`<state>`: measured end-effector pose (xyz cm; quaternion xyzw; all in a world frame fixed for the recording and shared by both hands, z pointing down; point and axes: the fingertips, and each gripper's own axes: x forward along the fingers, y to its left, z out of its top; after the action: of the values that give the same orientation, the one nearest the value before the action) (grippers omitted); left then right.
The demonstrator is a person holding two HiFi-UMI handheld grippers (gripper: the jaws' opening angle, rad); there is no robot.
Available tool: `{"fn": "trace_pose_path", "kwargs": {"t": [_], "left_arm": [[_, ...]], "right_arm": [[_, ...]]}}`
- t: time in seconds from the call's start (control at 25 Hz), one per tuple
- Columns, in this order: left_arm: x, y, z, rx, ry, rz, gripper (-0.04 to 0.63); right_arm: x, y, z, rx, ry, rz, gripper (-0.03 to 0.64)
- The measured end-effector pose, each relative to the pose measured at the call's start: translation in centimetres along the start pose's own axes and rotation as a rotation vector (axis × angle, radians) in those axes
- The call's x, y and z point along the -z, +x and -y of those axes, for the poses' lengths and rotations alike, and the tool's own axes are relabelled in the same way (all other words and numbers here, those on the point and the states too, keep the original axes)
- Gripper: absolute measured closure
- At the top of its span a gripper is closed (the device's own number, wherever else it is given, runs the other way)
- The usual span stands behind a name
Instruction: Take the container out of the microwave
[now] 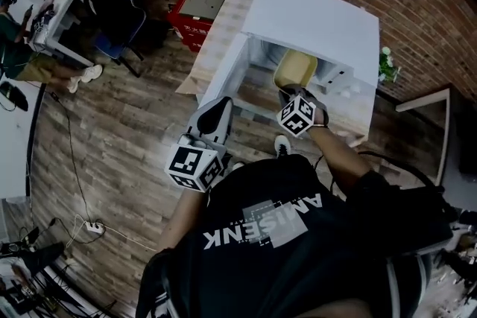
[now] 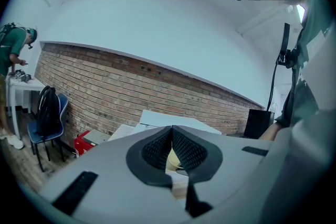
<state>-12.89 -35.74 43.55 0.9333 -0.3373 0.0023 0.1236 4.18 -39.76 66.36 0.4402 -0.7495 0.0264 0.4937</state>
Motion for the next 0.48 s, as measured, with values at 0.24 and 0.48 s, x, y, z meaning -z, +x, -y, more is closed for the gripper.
{"fn": "trace_pose_path", "kwargs": {"t": [0.24,0.48], "left_arm": [[-0.8,-0.9,0.1,0.074,0.011,0.009,0.581],[-0.7,-1.3,0.0,0.12,0.014,-0.009,0.581]], "right_arm": [[-0.7,-2.6,-3.2,-0.033,0.05,0.008,0.572],[-1.8,-5.9,-5.1,-0.042,0.088,0.026,0.572]]}}
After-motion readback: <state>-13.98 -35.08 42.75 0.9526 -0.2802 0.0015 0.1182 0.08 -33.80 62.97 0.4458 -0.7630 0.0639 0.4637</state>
